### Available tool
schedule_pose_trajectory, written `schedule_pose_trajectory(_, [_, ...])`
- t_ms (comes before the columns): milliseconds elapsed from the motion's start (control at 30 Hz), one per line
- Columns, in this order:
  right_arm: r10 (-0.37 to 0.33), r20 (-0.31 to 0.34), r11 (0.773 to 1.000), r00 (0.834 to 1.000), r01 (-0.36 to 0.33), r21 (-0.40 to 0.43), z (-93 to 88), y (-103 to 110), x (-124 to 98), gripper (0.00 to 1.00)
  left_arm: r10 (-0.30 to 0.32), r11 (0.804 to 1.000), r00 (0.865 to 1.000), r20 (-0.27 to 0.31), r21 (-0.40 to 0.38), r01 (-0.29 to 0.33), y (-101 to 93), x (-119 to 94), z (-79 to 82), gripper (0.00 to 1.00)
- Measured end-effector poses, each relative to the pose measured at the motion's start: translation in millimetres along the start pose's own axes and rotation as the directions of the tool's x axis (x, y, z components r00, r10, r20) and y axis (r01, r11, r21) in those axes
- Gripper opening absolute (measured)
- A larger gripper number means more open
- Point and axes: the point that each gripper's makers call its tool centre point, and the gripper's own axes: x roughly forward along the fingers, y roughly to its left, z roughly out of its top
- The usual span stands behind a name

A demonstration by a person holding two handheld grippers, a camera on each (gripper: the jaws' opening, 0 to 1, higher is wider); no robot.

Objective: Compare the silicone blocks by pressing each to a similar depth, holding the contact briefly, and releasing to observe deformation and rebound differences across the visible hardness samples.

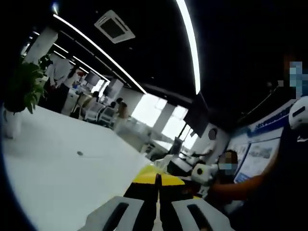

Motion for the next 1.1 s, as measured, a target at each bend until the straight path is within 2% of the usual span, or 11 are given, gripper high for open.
schedule_pose_trajectory(100, [0.062,0.018,0.998,0.998,-0.062,0.028,7.2,12,8,0.96,-0.020,1.000,1.000,0.000,0.000,0.020,-7.0,3,-0.8,0.00])
schedule_pose_trajectory(333, [0.135,0.052,0.991,0.989,-0.135,-0.006,19.7,32,27,0.96,-0.068,0.997,0.998,-0.005,-0.022,0.068,-16.5,7,-2.5,0.00])
schedule_pose_trajectory(500, [0.194,0.065,0.981,0.979,-0.194,-0.002,24.0,46,35,0.84,-0.087,0.996,0.996,0.004,-0.029,0.087,-23.1,9,-1.4,0.00])
schedule_pose_trajectory(567, [0.211,0.084,0.976,0.974,-0.214,0.027,29.5,51,38,0.84,-0.095,0.995,0.995,0.004,-0.027,0.095,-25.1,9,-1.3,0.00])
schedule_pose_trajectory(667, [0.227,0.116,0.972,0.967,-0.232,0.029,37.7,55,41,0.82,-0.106,0.994,0.994,0.000,-0.035,0.106,-28.1,9,-2.9,0.00])
schedule_pose_trajectory(800, [0.270,0.097,0.960,0.958,-0.275,0.048,36.7,64,43,0.70,-0.137,0.990,0.991,0.000,-0.037,0.136,-35.4,9,-3.0,0.00])
schedule_pose_trajectory(967, [0.296,0.104,0.952,0.950,-0.302,0.052,38.4,70,43,0.64,-0.172,0.985,0.985,-0.004,-0.028,0.172,-43.6,7,-3.9,0.00])
schedule_pose_trajectory(1100, [0.340,0.105,0.934,0.935,-0.349,0.083,37.5,79,40,0.54,-0.180,0.983,0.984,-0.010,-0.030,0.179,-46.8,6,-6.2,0.00])
